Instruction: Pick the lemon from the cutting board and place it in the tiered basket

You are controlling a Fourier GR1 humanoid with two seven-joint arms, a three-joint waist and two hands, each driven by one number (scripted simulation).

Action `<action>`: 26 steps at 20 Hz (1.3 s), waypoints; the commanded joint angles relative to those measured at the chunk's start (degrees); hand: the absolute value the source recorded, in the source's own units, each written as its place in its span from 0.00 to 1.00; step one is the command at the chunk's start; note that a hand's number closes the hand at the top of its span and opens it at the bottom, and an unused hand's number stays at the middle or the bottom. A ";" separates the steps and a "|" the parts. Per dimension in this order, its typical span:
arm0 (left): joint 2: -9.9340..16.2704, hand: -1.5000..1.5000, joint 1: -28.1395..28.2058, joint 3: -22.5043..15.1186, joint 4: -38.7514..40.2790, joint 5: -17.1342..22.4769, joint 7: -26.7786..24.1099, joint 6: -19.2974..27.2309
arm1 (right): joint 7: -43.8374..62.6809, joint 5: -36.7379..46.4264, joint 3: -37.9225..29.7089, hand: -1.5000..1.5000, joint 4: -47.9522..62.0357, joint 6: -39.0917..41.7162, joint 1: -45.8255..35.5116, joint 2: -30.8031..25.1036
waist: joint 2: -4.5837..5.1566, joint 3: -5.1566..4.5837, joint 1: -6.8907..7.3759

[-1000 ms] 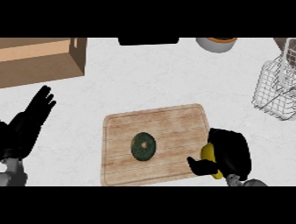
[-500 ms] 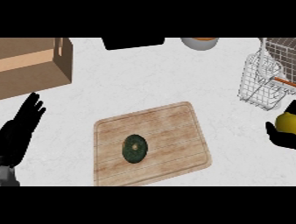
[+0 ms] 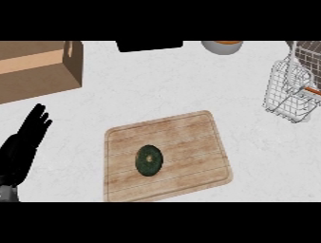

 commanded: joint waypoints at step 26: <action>-2.54 0.50 -8.45 -0.66 2.73 -3.46 3.02 -3.71 | 0.10 -4.43 -0.80 1.00 23.09 20.28 -24.29 -5.62 | 1.33 -0.52 6.59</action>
